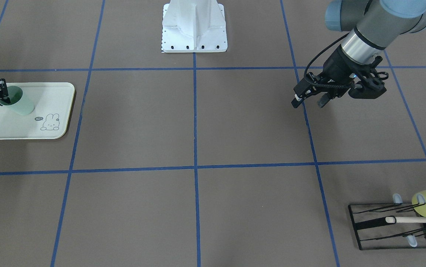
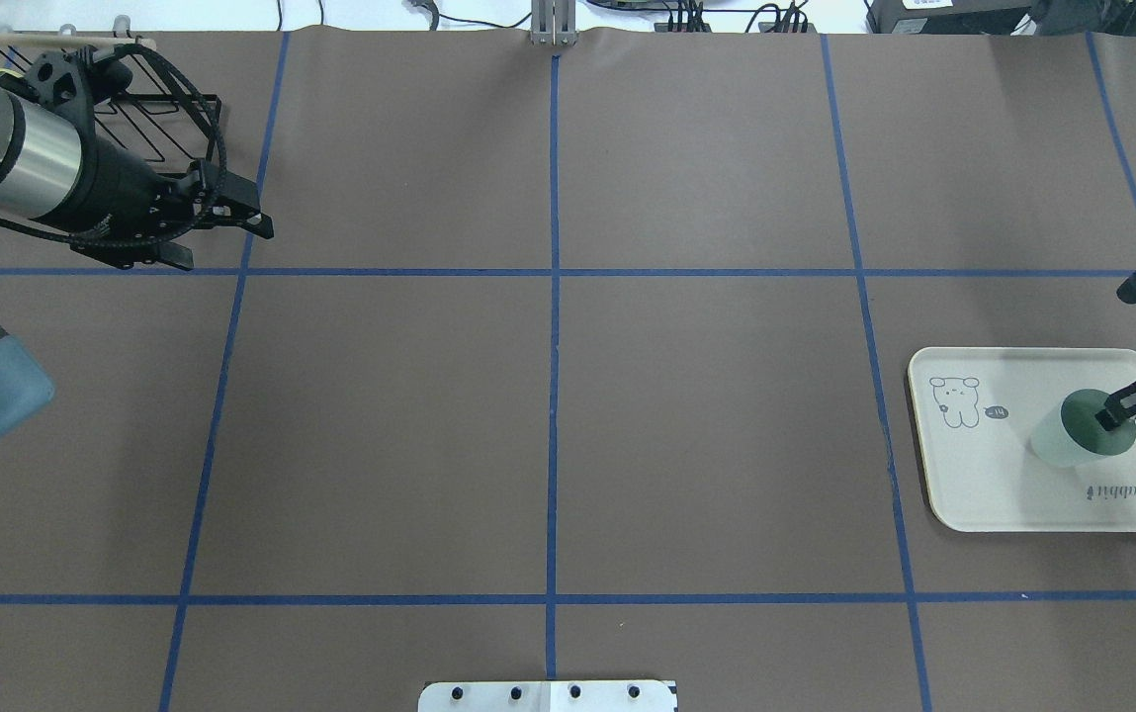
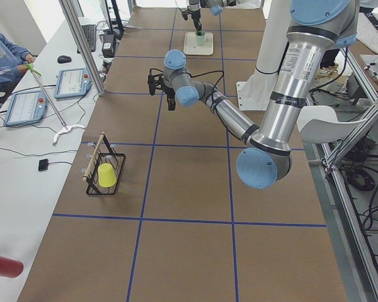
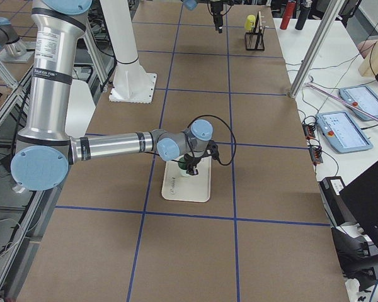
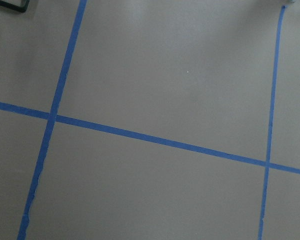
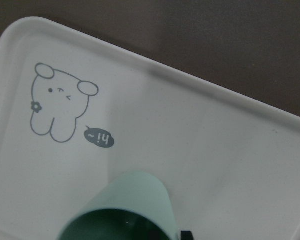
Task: Left arm grabs green cup and hands to right arm on tray
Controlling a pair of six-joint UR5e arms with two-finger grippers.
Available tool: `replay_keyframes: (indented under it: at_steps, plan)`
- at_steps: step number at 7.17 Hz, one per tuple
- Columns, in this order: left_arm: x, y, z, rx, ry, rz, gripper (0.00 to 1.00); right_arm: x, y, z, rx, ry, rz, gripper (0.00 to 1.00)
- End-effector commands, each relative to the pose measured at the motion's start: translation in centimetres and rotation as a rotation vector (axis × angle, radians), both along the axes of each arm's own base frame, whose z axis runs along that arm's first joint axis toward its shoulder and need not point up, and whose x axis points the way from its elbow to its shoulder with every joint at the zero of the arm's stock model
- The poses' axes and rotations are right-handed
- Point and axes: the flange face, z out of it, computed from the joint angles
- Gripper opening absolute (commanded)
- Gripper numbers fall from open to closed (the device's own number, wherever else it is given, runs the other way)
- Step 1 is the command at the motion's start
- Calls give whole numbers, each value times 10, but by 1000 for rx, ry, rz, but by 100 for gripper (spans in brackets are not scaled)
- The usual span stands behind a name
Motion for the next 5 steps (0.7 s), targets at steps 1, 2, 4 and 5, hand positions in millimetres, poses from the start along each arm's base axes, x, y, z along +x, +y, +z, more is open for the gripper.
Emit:
replay_keyframes:
  at_steps: [1,2,4,5]
  plan:
    - [0,0,-2,1,2,-1,100,1,1,-19,22,-31,-3,100]
    - [-1,0,-3,4,4,-3,100,12,-3,-26,37,-38,24,100]
    - [-25,-9,3,69,-21,-12,100,68,-15,-47,70,-51,151,100]
    - [-49,-10,23,108,-79,-3,100,100,-21,-64,99,-61,222,100]
